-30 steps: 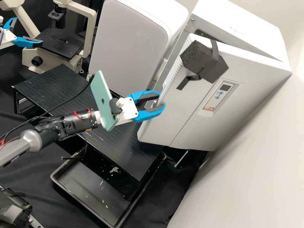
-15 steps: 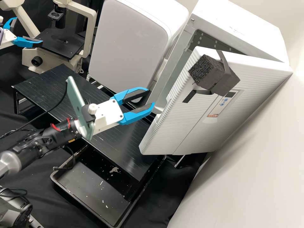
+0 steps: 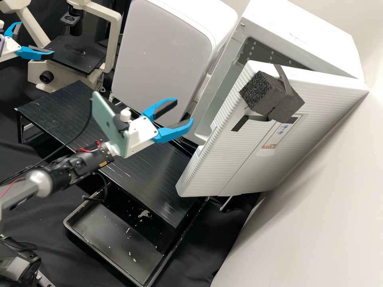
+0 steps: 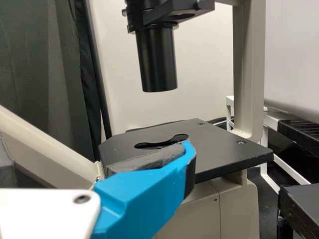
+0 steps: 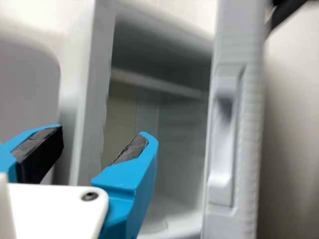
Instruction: Open the incubator door
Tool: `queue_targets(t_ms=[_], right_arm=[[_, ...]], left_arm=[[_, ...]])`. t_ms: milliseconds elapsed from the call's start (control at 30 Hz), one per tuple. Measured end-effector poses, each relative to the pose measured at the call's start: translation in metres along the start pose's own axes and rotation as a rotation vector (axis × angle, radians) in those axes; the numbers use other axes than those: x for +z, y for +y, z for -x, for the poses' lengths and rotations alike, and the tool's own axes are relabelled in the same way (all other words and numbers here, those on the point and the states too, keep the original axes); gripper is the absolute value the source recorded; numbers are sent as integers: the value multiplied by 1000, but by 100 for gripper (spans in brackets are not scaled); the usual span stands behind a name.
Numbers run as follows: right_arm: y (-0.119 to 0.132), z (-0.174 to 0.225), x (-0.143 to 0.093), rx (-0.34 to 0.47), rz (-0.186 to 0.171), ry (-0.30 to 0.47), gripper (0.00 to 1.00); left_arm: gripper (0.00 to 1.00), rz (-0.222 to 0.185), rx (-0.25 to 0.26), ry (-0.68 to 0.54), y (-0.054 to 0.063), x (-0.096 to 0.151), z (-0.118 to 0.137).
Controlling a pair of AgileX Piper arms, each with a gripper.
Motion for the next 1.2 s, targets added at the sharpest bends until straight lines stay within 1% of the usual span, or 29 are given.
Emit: queue_targets(t_ms=[100,167,333,400,467,600,667,733,833,1067,1133,1200], right_arm=[[-8,-10,12,-21,26,-51,100],[-9,-16,18,-15,28,-78,100],[-5,-25,34,20,16,-164,100],[-4,-26,36,27,12,-178,100],[-3,-25,40,39,4,-215,100],[2,-23,48,96,-7,-301,100],[6,-21,51,139,-10,-337,100],[9,-20,53,173,-21,-363,100],[10,-19,54,193,-27,-378,100],[9,-18,55,189,-22,-376,100],[7,-16,56,172,-18,-357,100],[3,-14,54,145,-24,-312,100]], left_arm=[[100,0,0,0,0,0,0],[100,0,0,0,0,0,0],[100,0,0,0,0,0,0],[100,0,0,0,0,0,0],[100,0,0,0,0,0,0],[100,0,0,0,0,0,0],[100,0,0,0,0,0,0],[100,0,0,0,0,0,0],[100,0,0,0,0,0,0],[100,0,0,0,0,0,0],[100,0,0,0,0,0,0],[100,0,0,0,0,0,0]])
